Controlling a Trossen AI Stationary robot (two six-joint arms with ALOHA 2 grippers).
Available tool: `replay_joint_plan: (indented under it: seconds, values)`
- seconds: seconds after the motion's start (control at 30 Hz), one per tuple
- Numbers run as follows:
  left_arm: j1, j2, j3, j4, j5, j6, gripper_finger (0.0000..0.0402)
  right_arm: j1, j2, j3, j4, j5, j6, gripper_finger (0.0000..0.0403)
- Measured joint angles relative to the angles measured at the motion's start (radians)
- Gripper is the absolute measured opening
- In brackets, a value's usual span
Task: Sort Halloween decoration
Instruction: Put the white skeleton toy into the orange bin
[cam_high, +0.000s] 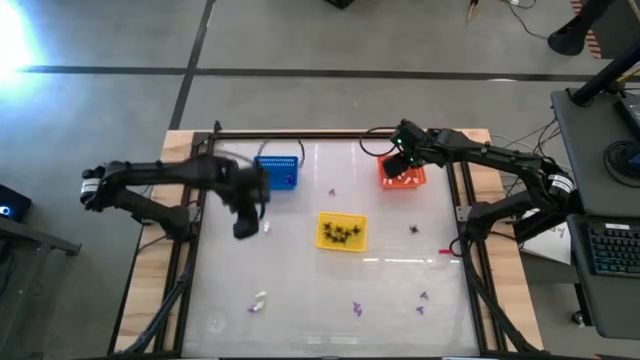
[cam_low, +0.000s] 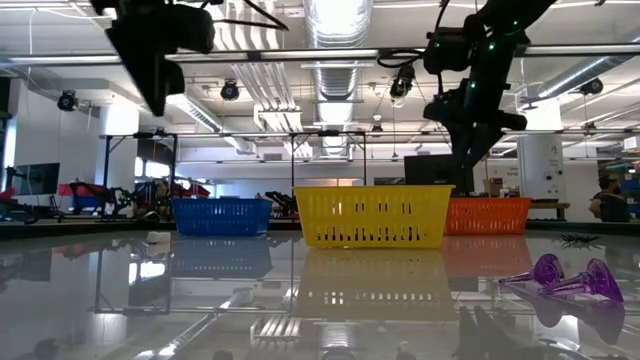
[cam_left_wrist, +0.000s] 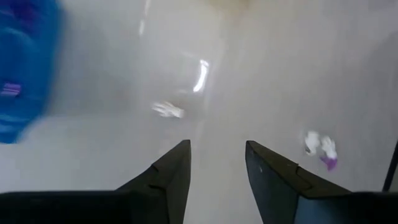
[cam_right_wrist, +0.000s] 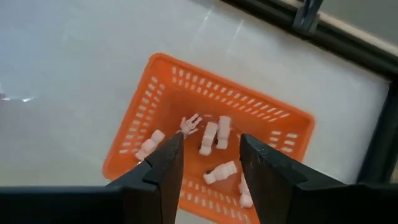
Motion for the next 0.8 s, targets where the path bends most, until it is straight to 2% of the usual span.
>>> replay_joint_plan:
  seconds: [0.17, 0.27, 0.47, 0.67, 0.8]
  values:
    - [-0.154, 0.000, -0.114, 0.098, 0.001, -0.129, 0.0131, 0.005, 0.000, 0.000, -0.002, -0.068, 0.034, 0.0146]
    - [-0.234, 0.000, -0.174, 0.165, 0.001, -0.208, 0.0130, 0.013, 0.000, 0.000, -0.003, -0.075, 0.040, 0.0147]
    - [-0.363, 0.000, -0.274, 0.316, 0.000, -0.378, 0.0129, 0.039, 0.000, 0.000, -0.003, -0.122, 0.116, 0.0150]
    - [-0.484, 0.000, -0.308, 0.409, -0.005, -0.513, 0.0129, 0.073, 0.000, 0.000, -0.004, -0.126, 0.169, 0.0150]
    - [-0.558, 0.000, -0.310, 0.449, -0.079, -0.578, 0.0129, 0.099, 0.000, 0.000, -0.004, -0.126, 0.207, 0.0153]
